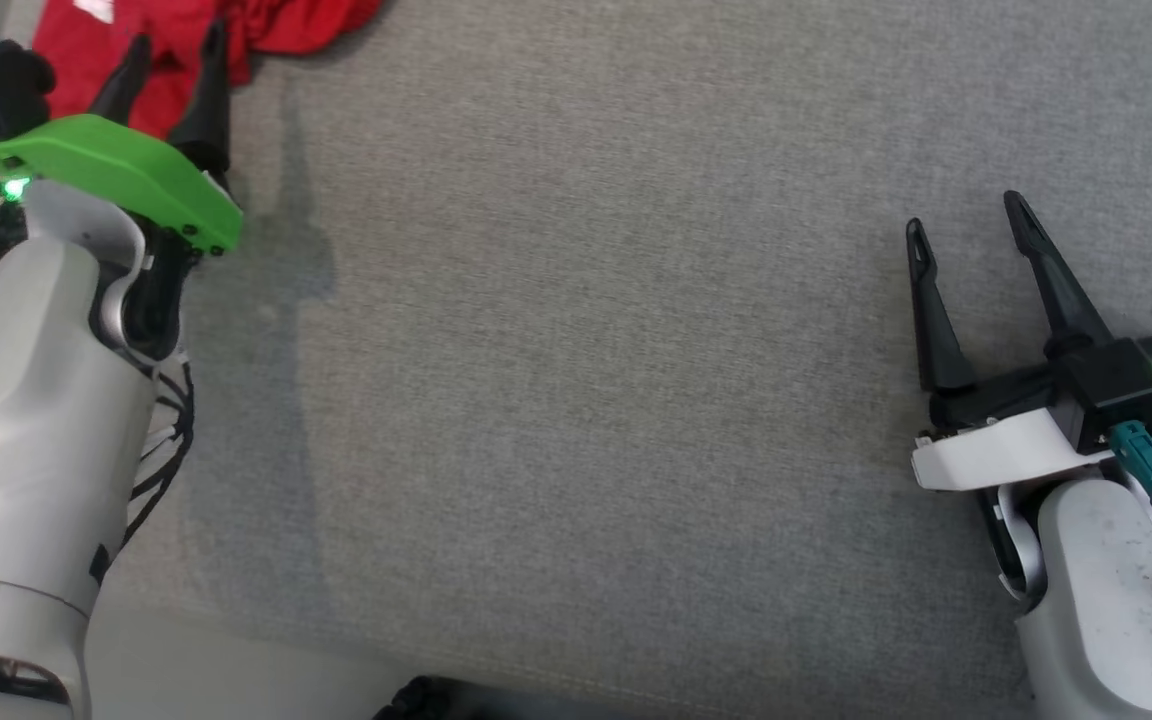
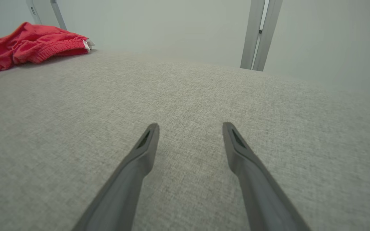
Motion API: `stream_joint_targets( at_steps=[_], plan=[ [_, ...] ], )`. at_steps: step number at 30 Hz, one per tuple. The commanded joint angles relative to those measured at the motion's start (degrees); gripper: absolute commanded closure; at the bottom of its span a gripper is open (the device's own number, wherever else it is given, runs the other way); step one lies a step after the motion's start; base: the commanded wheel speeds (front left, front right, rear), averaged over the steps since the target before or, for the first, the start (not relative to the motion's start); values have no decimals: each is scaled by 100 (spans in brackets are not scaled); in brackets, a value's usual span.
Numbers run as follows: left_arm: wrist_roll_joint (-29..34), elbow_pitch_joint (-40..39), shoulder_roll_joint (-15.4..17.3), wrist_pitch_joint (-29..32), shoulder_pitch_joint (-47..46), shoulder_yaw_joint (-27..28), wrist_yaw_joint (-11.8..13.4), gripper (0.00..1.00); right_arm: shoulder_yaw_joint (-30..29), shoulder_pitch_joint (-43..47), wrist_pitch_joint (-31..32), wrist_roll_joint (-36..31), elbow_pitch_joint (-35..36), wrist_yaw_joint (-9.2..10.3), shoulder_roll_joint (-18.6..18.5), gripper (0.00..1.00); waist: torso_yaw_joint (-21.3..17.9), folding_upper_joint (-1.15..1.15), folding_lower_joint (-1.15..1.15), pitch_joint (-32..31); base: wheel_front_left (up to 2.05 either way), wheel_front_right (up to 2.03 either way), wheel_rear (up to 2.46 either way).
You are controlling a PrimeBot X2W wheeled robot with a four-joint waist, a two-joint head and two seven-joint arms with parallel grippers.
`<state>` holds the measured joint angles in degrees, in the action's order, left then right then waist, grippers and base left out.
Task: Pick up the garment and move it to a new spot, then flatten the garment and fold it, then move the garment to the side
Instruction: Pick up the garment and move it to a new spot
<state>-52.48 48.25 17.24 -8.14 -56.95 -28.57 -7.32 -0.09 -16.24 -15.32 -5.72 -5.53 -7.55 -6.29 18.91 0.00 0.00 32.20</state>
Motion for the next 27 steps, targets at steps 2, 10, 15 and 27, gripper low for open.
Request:
stream_joint_targets(
  at_steps=[2,10,15,27],
  plan=[
    [-3,430,161,-35,-225,-101,-20,0,-14,178,56,2,-246,13,-50,0,-641,0,0,457,0,0,0],
    [-219,1119,312,-147,-351,-409,-19,100,118,335,64,153,-298,13,47,0,-753,0,0,68,0,0,0],
    [-375,1035,473,-300,-338,-586,-19,100,97,396,50,242,-315,12,123,0,-775,0,0,-221,0,0,0],
    [-743,-250,1037,-584,-73,-1108,-18,100,16,494,18,560,-335,11,301,0,-1029,0,0,-1089,0,0,0]
  ],
)
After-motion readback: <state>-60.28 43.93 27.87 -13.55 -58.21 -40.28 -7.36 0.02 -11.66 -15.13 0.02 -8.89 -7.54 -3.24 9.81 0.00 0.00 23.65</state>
